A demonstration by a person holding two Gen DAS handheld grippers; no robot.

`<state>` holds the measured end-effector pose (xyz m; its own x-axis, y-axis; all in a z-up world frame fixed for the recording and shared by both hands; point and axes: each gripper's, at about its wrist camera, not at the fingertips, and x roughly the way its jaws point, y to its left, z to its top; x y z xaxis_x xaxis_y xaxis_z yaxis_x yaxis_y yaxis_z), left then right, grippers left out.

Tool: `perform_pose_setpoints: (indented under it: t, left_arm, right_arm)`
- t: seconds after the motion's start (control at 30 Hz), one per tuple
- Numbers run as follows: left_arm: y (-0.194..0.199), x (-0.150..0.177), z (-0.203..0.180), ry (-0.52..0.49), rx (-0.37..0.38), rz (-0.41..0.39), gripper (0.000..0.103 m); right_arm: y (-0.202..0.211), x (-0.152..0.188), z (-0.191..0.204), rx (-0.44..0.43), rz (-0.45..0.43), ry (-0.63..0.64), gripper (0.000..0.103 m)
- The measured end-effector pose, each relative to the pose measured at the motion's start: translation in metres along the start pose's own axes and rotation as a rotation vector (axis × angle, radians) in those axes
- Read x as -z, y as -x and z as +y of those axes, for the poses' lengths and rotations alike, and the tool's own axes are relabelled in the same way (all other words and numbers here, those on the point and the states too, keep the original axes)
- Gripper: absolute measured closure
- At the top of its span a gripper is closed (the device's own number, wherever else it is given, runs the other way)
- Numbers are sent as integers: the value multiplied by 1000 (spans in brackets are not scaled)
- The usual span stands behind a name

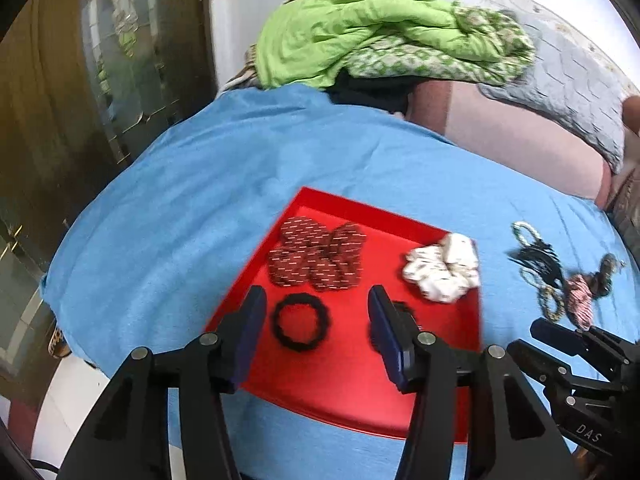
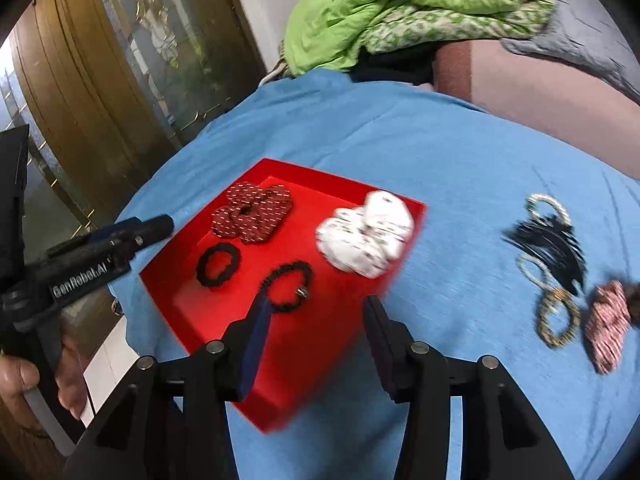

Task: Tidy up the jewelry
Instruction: 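Carry both black hair ties into the red tray and open both tools, then grasp the leopard-print beaded tie with the left tool while the right tool grasps the red plaid scrunchie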

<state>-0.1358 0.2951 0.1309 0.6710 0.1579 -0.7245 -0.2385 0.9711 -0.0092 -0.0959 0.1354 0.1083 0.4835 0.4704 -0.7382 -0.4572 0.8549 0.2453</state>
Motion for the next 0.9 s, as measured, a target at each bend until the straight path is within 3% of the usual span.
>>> perform_pose_setpoints:
  t: [0.47,0.9]
  left_arm:
    - [-2,14,-136,-186,192,74,49]
    - [-63,21,-243,-298,332,171,49]
  right_arm:
    - [77,62,-146,174,-51,-232,50]
    - [96,72,-246,265,-107,-381,48]
